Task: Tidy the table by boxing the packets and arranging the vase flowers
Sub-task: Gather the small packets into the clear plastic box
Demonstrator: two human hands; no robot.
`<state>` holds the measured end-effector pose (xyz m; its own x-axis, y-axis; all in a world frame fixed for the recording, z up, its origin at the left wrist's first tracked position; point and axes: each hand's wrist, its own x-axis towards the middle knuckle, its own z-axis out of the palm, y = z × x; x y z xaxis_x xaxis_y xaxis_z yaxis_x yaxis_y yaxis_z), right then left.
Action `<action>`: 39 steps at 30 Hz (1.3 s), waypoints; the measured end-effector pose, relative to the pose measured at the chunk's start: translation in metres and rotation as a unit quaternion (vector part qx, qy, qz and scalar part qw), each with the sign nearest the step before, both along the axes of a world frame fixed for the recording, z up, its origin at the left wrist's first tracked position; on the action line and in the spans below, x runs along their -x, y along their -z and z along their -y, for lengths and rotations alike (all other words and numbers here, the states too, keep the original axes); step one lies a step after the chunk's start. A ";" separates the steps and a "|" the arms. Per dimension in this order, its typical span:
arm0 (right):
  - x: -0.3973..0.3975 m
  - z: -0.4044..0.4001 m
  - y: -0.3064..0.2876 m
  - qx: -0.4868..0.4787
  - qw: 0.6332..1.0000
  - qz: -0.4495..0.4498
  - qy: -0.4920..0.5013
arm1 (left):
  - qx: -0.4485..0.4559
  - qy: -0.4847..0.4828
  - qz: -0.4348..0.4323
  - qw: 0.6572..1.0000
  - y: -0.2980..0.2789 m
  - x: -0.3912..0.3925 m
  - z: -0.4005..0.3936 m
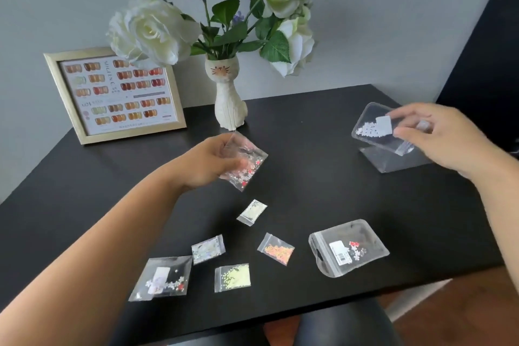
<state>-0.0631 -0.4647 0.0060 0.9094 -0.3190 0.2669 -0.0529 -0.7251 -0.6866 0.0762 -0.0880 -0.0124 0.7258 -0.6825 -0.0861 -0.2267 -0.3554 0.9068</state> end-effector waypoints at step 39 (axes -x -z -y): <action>0.013 0.093 0.033 0.035 0.982 0.018 0.185 | -0.093 -0.001 0.268 0.959 0.003 0.033 0.307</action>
